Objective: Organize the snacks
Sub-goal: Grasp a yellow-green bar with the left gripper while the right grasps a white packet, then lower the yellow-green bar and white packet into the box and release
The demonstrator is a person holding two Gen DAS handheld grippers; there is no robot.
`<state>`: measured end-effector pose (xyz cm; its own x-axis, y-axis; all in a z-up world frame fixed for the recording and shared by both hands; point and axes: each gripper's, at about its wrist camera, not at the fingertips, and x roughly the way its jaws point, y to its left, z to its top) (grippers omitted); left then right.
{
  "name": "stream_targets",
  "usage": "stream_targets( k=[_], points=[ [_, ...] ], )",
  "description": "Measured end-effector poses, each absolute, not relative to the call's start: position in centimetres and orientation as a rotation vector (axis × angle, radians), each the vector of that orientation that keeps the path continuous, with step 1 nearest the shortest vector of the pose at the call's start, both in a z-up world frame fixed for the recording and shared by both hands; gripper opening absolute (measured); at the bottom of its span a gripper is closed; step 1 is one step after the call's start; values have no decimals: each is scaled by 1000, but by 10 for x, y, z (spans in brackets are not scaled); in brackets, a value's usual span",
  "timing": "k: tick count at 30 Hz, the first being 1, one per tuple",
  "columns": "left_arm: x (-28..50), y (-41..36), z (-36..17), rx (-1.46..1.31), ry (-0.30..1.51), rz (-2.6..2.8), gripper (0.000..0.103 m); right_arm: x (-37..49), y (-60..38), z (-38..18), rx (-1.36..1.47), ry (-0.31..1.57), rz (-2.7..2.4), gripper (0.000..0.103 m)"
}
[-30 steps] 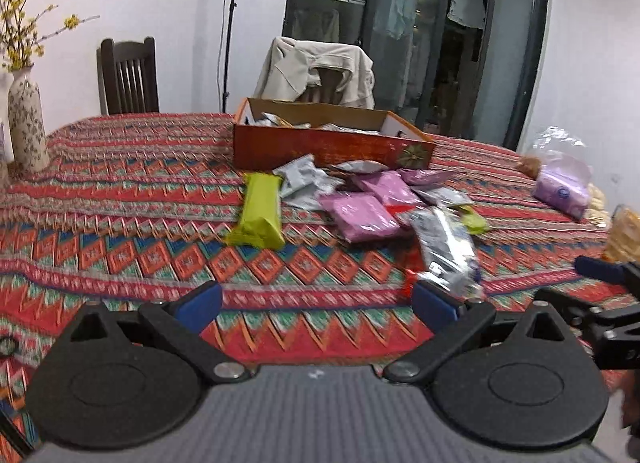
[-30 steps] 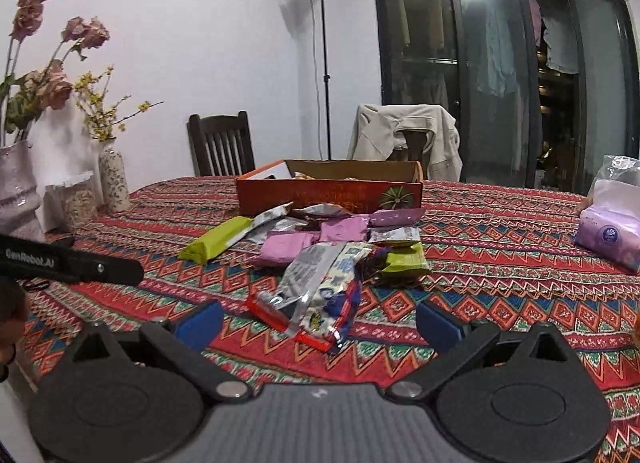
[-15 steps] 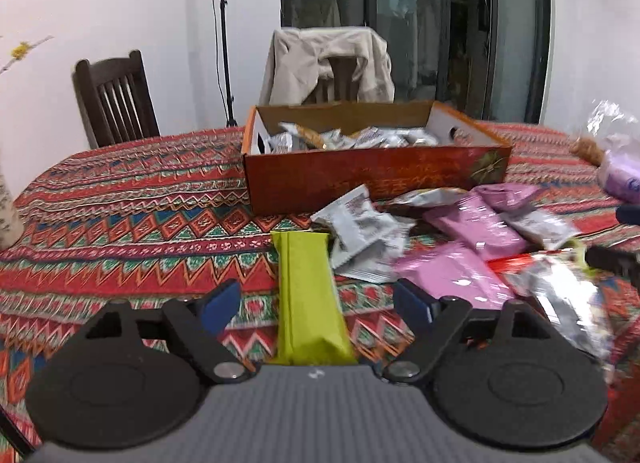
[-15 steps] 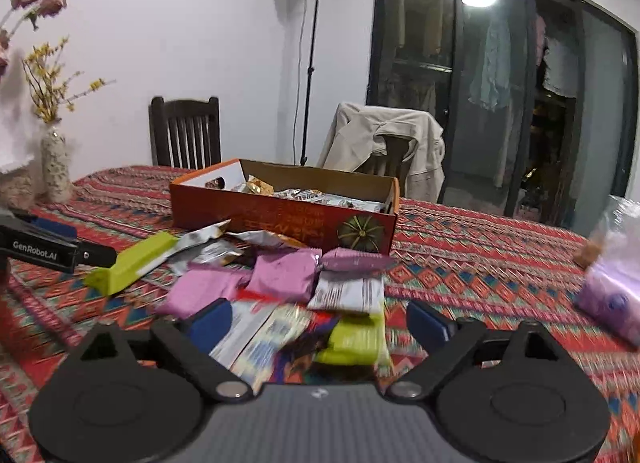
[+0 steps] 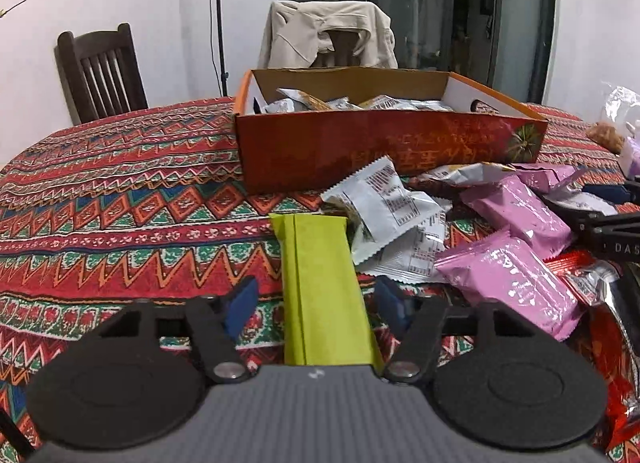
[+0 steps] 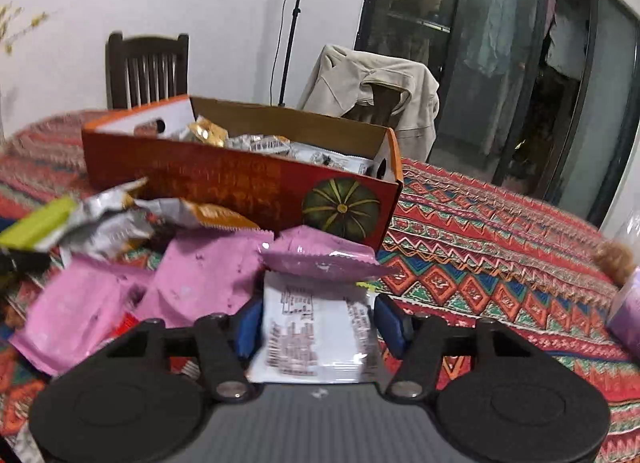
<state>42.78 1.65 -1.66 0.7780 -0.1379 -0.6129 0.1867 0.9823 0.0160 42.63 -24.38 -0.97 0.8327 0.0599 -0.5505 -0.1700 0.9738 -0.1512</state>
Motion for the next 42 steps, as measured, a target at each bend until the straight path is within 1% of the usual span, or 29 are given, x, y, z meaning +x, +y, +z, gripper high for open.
stream_targets(
  k=[1,2,7,11,17,25,35,42],
  points=[
    [428,18,-16,74,653,-172,48,426,-244,-10,-201,577,119,57],
    [428,19,-15,66,649,-176,40,426,-244,-11,-201,578,118,57],
    [428,25,-13,55,647,-153,35,422,-252,-6,-152,581,129,52],
    [409,31,2,26,644,-115,35,406,-260,3,-108,580,152,50],
    [337,43,30,-42,593,-95,35,346,-265,17,-93,568,176,50],
    [266,31,38,-114,612,-119,35,268,-267,29,-99,565,224,50],
    [238,10,57,-83,558,-131,35,223,-278,44,-71,503,254,50],
    [255,14,61,-76,562,-130,35,224,-284,43,-57,501,241,50]
  ],
)
